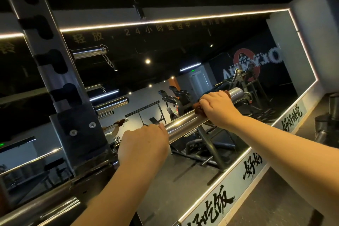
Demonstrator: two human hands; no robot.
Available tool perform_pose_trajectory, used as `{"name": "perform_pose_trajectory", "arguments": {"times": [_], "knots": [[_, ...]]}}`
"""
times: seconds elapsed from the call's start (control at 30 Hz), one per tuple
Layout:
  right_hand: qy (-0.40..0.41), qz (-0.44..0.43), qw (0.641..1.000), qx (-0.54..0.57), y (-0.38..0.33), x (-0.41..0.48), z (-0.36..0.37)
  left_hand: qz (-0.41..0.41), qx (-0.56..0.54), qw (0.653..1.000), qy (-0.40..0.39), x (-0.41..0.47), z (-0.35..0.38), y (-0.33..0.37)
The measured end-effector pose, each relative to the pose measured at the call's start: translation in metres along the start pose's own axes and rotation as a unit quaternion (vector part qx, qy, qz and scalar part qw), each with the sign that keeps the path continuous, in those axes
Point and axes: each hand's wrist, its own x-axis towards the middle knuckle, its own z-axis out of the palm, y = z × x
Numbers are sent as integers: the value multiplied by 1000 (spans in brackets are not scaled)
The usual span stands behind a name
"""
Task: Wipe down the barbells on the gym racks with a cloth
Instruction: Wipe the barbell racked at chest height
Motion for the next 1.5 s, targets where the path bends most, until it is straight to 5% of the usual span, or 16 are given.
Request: {"name": "perform_pose_trajectory", "arguments": {"times": [0.13,0.27,0.47,0.7,0.9,1.17,1.5], "knots": [[23,-49,998,-16,-17,-18,13,-4,-3,1000,-1,1,3,0],[35,-43,994,94,6,-25,5,-6,12,1000,-6,1,4,1],[-12,14,996,-82,-18,-12,1,-10,6,1000,-22,5,-3,0],[84,-9,986,141,-56,-44,23,-30,-86,996,-18,34,0,12],[38,-74,986,141,-8,-14,18,-15,-47,999,-2,28,-1,18],[-148,3,984,96,31,36,-12,13,-4,999,-30,25,-10,17],[-103,24,994,-29,90,43,-12,6,-10,1000,-3,26,-1,16]]}}
